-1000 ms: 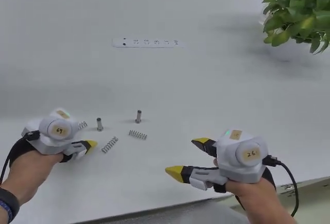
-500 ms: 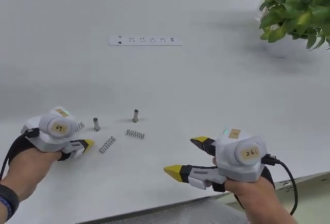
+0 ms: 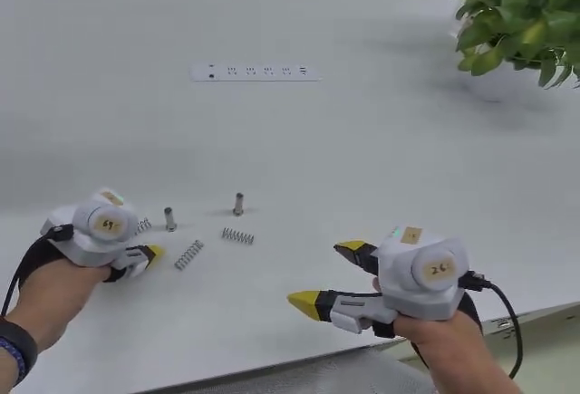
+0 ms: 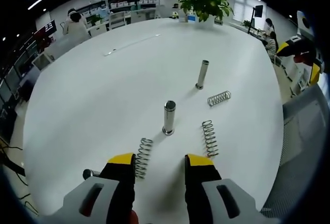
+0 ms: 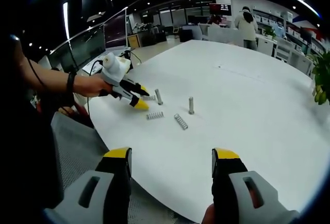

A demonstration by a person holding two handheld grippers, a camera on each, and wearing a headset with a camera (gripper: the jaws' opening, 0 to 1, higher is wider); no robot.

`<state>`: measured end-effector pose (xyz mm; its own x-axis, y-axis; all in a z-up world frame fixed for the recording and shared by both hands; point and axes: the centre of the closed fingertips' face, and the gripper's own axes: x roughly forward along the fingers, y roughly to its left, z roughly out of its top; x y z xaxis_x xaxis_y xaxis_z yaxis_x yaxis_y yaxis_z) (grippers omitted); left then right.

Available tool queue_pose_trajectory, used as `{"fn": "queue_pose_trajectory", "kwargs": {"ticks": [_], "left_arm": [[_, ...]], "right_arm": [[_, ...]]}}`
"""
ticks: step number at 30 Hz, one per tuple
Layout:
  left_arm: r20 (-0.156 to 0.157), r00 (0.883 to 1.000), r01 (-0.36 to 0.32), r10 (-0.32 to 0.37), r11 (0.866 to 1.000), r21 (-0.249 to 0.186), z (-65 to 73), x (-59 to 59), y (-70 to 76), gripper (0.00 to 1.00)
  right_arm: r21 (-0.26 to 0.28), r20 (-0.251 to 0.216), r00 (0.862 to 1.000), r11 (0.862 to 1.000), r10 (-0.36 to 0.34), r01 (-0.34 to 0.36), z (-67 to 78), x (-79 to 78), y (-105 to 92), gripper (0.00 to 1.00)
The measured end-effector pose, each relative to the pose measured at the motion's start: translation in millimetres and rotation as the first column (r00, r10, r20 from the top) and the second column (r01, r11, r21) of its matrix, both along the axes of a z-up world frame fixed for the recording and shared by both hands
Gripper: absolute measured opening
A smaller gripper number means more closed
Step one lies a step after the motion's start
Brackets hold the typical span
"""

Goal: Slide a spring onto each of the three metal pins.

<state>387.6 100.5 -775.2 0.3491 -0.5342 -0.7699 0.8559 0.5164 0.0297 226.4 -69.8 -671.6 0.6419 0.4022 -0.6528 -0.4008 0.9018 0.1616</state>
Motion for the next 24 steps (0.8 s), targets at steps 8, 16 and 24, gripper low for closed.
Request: {"fn": "queue_pose_trajectory", "kwargs": {"ticks": [8, 16, 24], "left_arm": [[-0.001, 1.0, -0.012, 0.012, 1.0, 0.003, -3.0, -3.5, -0.1, 0.27], [-0.01, 1.0, -0.02, 0.02, 0.999, 0.027, -6.4, -4.9, 4.0, 0.19], [-0.034, 0.999, -0.008, 0.009, 1.0, 0.021, -7.6, -21.1, 6.1, 0.03]], "right_arm": [[0.0, 0.0, 1.0, 1.0, -0.011, 0.011, -0.2, -2.8, -3.6, 0.61], [0.001, 0.005, 1.0, 1.0, -0.009, 0.009, 1.0, -2.0, -1.4, 0.61], [0.004, 0.009, 1.0, 1.0, -0.006, 0.006, 1.0, -1.5, 0.2, 0.6]]}}
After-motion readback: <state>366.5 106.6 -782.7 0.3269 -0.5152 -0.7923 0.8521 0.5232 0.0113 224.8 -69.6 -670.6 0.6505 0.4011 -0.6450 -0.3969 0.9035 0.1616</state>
